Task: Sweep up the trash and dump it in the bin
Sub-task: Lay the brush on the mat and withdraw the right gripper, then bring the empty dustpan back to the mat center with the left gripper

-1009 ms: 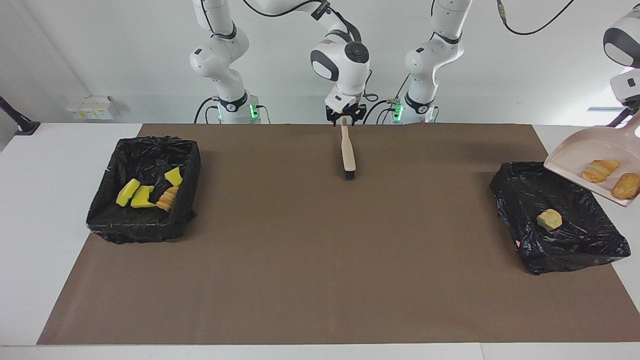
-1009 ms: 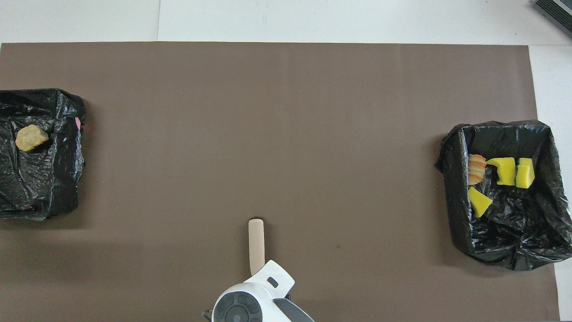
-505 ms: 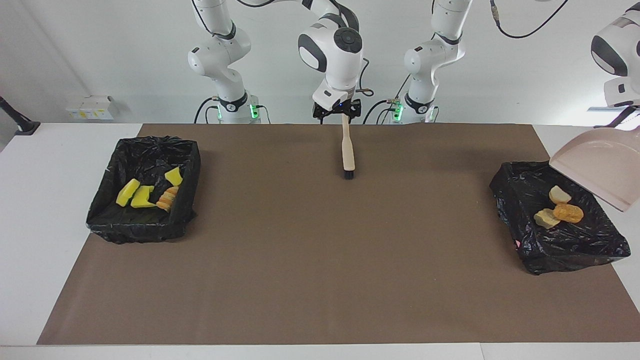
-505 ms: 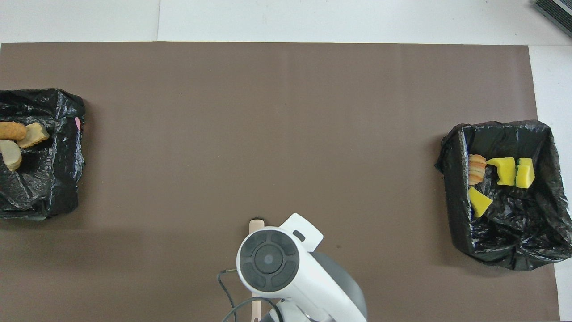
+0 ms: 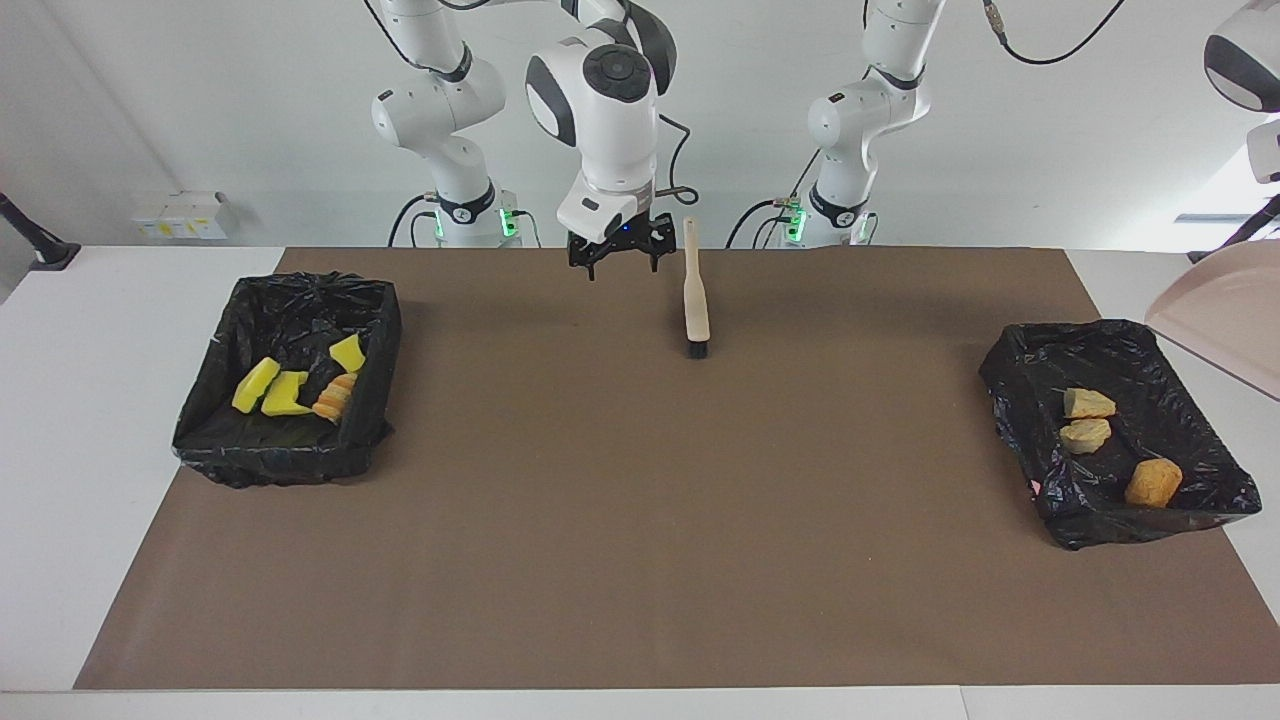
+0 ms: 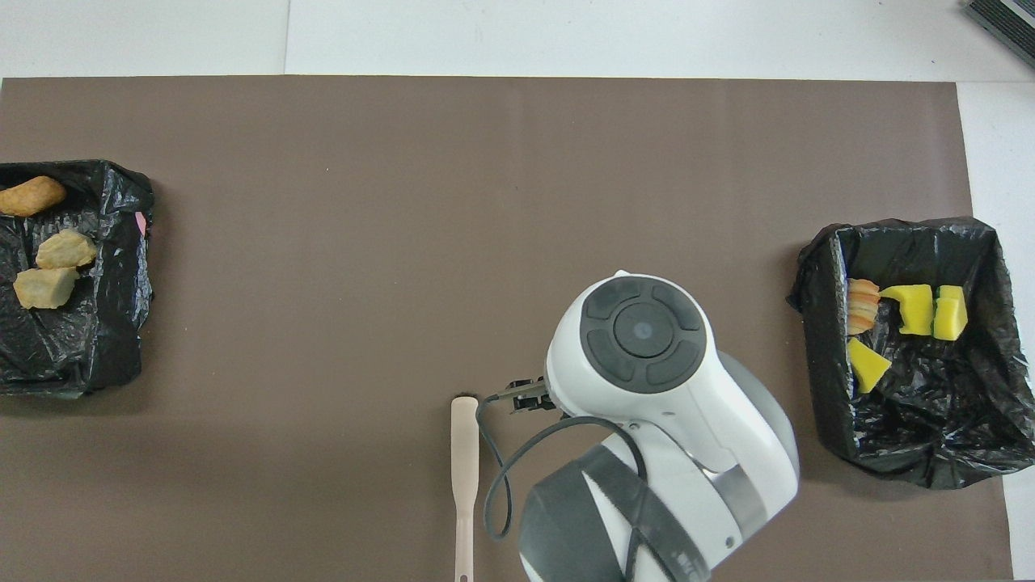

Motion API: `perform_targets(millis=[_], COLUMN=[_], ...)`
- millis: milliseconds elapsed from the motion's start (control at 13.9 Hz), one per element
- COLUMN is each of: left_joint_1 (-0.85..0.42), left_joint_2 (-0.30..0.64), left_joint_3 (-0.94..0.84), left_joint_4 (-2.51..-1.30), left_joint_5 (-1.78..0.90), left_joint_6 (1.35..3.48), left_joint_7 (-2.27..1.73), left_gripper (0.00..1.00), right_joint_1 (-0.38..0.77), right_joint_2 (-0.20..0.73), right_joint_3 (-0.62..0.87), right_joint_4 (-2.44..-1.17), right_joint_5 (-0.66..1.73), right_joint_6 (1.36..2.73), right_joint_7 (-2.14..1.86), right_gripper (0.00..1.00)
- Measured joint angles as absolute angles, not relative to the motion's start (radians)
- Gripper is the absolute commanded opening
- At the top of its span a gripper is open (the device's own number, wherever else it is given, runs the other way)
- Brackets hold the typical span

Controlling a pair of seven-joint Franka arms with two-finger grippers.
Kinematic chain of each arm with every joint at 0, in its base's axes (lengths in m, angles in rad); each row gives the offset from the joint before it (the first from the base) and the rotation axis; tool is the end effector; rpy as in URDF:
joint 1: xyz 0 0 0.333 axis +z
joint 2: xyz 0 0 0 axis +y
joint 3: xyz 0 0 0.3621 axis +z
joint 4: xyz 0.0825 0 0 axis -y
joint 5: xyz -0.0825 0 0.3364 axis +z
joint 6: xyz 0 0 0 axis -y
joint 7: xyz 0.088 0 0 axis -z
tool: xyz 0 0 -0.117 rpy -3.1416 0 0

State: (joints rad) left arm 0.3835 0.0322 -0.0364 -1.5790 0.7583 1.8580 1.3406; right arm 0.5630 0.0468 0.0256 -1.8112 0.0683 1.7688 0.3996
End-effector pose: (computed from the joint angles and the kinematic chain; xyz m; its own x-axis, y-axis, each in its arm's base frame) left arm 0.4952 0.2434 0.6930 0.4378 -0.6414 -0.6301 -0.8989 -0.3001 -0.3192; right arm 0.4311 0.2955 0.5505 0.9791 0.1722 -0.1084 0.1703 -0.9850 -0.0266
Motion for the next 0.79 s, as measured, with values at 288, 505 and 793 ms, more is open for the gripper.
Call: perform_targets(millis=[288,505,793], left_joint_1=[0.382,0.334,0.185], left_joint_2=[0.023,0.004,-0.01], left_joint_3=[-0.046,-0.101,-0.134], left_joint_4=[-1.552,-1.551,-1.559], left_joint_5=[0.496,0.415,0.25], left_joint_6=[1.757,1.629,1.509], left_joint_7=[1.267,0.997,0.596], left_gripper=[0.0,0.0,0.0], right_joint_1=[0.416,0.299,0.179], right_joint_2=[0.047,0.047,0.047], right_joint_3=[0.023,0.019,0.017], right_joint_4=[-1.75,-1.715,-1.695], right_joint_5=[0.033,-0.005,-0.055], right_joint_6=[1.7,1.674,1.673], right_joint_7=[0.131,-0.082,-0.243], right_gripper=[1.0,1.0,1.0])
